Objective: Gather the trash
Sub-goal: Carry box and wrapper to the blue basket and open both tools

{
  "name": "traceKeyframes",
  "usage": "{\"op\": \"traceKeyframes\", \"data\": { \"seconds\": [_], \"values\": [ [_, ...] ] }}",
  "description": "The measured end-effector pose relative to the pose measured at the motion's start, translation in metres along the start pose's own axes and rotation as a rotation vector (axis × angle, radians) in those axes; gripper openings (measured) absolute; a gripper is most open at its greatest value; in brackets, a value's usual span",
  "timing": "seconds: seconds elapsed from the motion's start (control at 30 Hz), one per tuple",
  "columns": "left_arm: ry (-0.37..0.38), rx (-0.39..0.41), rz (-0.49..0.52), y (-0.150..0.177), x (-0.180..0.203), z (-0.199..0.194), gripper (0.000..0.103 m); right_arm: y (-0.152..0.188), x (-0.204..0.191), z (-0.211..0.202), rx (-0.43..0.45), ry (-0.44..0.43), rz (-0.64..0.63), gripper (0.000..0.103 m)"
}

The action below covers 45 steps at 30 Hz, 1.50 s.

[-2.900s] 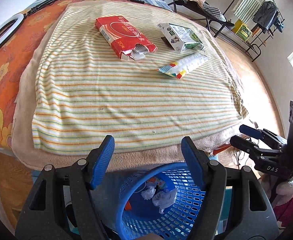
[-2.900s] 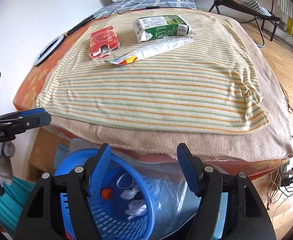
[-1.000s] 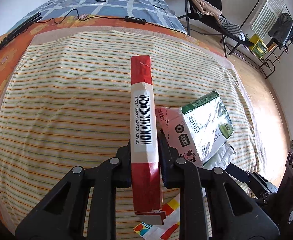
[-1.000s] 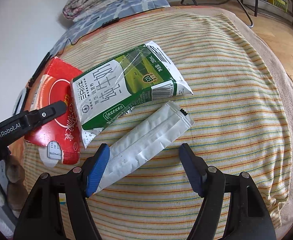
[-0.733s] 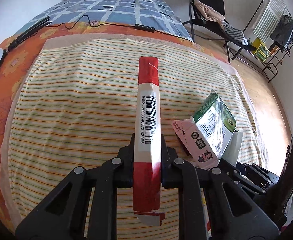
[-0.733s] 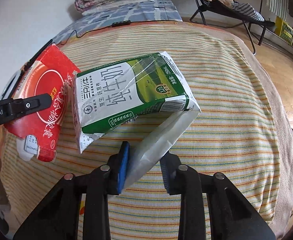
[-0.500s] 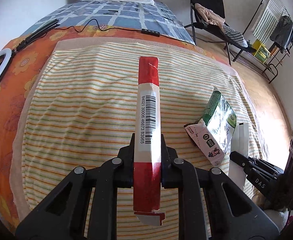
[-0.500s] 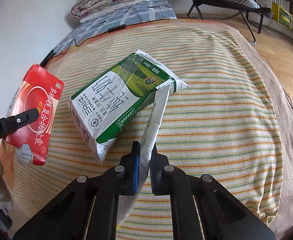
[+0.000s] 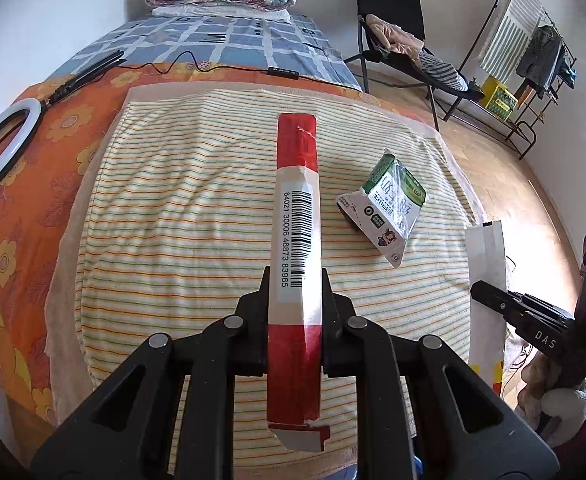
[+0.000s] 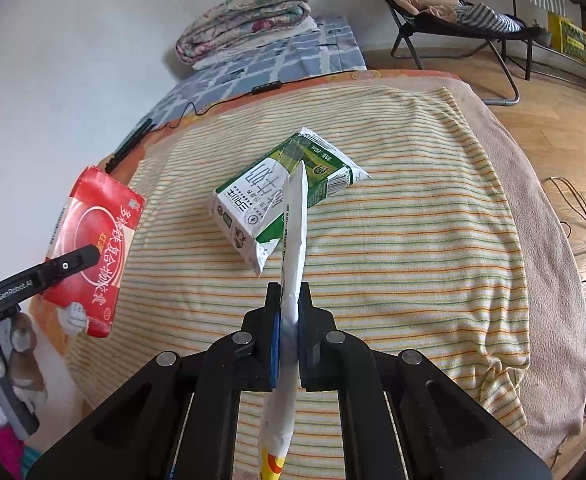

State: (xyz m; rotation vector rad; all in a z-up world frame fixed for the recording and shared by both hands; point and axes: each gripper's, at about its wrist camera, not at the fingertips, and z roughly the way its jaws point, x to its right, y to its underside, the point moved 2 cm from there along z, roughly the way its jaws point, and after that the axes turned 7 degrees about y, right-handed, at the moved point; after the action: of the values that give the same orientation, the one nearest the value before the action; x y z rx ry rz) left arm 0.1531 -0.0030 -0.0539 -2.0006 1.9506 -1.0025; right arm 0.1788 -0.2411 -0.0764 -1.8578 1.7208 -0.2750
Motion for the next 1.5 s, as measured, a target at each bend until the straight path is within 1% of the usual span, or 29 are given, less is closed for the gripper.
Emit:
{"op": "traceKeyframes", "data": {
  "seconds": [0.13,0.27,0.57,0.7,0.83,1.0,1.27,1.5],
  "values": [
    [0.013,-0.007,0.034,0.021,0.013,-0.017,0.016,0.015,-0.008,-0.014,-0.012,-0.047,-0.019,0.005],
    [0.027,-0.011,0.053,0.043,0.023,-0.032,0.016,0.031,-0.017,-0.033,-0.007,-0.067,-0.061,0.005],
    [0.052,-0.022,0.074,0.091,0.038,-0.058,0.016,0.073,-0.034,-0.068,0.007,-0.066,-0.173,0.005],
    [0.043,-0.016,0.106,0.110,0.047,-0.069,0.016,0.090,-0.038,-0.076,0.006,-0.057,-0.207,0.005],
    [0.031,-0.027,0.141,0.129,0.054,-0.076,0.016,0.107,-0.040,-0.082,-0.006,-0.057,-0.225,0.005],
    [0.016,-0.051,0.179,0.153,0.060,-0.082,0.016,0.130,-0.044,-0.086,-0.032,-0.069,-0.246,0.005],
    [0.021,-0.111,0.184,0.193,0.061,-0.079,0.016,0.167,-0.055,-0.084,-0.090,-0.085,-0.291,0.005],
    [0.023,-0.182,0.178,0.225,0.056,-0.066,0.016,0.194,-0.060,-0.076,-0.150,-0.095,-0.317,0.005]
  ]
}}
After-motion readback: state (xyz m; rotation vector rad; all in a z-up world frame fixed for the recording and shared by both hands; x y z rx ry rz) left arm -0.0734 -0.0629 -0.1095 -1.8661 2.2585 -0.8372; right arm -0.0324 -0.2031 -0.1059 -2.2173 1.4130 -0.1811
